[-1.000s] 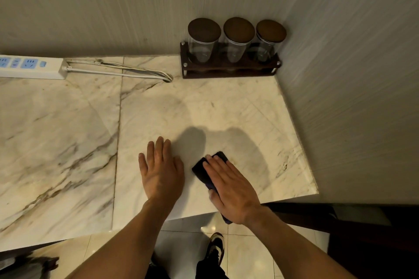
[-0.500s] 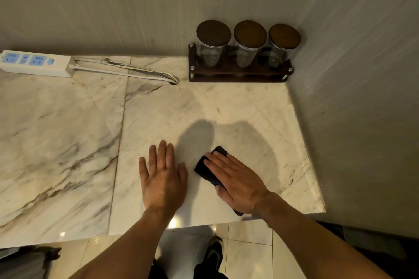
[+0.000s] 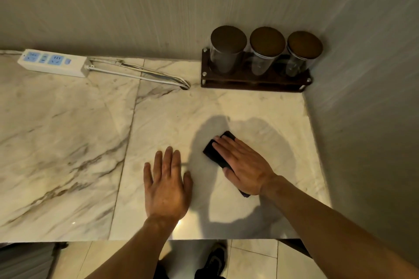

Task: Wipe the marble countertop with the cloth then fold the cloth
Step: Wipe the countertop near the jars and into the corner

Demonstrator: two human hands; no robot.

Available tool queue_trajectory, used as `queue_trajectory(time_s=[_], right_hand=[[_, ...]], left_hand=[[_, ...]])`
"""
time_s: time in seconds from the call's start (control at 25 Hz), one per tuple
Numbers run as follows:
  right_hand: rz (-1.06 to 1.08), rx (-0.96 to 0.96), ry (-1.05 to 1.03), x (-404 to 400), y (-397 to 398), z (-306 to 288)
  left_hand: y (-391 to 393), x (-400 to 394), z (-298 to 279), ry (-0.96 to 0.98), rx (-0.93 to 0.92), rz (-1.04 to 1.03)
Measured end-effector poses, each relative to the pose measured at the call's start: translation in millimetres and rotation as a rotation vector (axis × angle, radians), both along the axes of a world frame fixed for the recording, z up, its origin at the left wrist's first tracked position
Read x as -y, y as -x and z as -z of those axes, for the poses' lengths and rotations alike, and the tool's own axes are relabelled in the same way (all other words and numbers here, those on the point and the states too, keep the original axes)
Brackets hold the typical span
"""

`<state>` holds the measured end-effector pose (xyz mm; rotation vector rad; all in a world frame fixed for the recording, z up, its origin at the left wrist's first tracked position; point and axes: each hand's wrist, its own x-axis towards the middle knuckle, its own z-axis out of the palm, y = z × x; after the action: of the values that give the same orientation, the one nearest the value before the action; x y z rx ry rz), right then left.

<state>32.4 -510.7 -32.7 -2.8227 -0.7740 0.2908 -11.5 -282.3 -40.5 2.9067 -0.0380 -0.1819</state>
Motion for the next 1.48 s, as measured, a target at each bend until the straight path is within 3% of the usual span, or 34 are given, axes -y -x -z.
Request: queue_trajectory(time_s=[0.68, 1.32, 1.48], right_hand=[[0.285, 0.048, -0.003, 5, -75, 5], [1.087, 0.091, -0.122, -20, -96, 8], [1.188, 0.072, -0.141, -27, -80, 8]], left_hand=[[-3, 1, -2, -0.028, -0.028, 0.001], [-4, 1, 1, -0.047, -0.022, 0.011], [-6, 0, 0, -0.056, -0.033, 0.014]])
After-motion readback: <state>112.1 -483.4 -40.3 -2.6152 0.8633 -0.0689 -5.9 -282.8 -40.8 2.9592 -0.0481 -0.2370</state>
